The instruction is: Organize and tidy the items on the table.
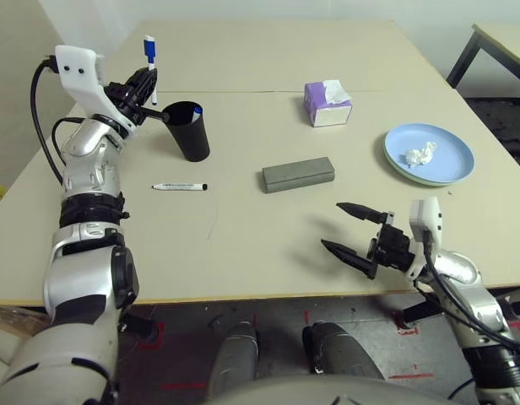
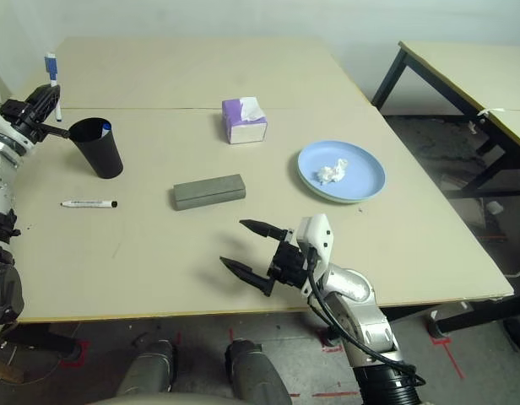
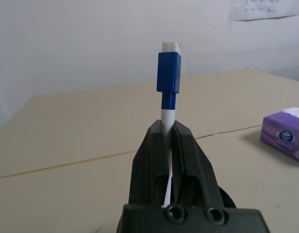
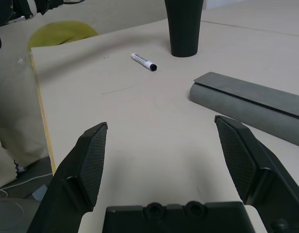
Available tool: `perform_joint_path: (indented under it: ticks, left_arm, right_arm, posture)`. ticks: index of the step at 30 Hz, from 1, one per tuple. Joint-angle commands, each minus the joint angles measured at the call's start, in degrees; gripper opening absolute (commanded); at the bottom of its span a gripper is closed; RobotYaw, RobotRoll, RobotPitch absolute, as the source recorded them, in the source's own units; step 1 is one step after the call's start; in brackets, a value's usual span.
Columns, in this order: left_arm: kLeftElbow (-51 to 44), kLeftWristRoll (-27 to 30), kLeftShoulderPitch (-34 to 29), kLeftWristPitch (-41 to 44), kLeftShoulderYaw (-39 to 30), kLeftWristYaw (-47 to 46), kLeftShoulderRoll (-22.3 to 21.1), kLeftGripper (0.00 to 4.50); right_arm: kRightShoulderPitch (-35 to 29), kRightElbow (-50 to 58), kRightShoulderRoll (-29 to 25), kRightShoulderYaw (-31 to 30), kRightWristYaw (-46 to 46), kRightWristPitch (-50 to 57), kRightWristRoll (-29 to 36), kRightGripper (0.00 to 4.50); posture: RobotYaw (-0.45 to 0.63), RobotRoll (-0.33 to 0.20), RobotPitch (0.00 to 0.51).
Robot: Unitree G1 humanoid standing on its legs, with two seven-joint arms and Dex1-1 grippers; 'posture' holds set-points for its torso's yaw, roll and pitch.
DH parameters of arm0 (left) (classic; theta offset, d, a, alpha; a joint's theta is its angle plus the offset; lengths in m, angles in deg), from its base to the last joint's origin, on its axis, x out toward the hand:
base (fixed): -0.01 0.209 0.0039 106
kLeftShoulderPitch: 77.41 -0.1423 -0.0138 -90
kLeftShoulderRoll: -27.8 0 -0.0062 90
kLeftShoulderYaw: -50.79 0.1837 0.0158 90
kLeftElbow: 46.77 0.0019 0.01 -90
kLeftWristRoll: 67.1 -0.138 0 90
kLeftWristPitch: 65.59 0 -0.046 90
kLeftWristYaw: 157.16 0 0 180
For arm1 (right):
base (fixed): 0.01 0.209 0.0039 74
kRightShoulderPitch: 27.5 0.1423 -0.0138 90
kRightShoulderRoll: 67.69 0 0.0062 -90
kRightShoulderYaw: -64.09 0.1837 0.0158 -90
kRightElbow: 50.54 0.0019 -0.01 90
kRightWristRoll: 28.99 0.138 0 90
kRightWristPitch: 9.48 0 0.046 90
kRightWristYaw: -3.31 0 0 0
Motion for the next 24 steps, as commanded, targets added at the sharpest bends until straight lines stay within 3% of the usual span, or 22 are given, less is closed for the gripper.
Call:
perform_joint_path:
  ticks: [1,20,24]
  left_arm:
    - [1.97,-0.63,0.40,-1.71,0.71,0.36,1.16,0.01]
    - [1.09,-0.08,-3.79,-4.24,0.61,0.65,3.42,0.01]
    - [-0.67,1.06,-5.03,-4.06,-0.09,0.84,4.10,1.30]
  right_arm:
    - [-0.51,1.47,-0.36,-0.67,-0.27,0.86,-0.43,4.50]
    - [-0.40,4.22,-0.57,-0.81,-1.01,3.19,0.23,4.50]
    - [0.13,4.68,-0.77,-0.62,-0.78,3.83,0.59,4.50]
  posture:
    - [-0.06,0.000,0.145]
    - [-0.07,0.000,0.150]
    - [-0.07,0.000,0.146]
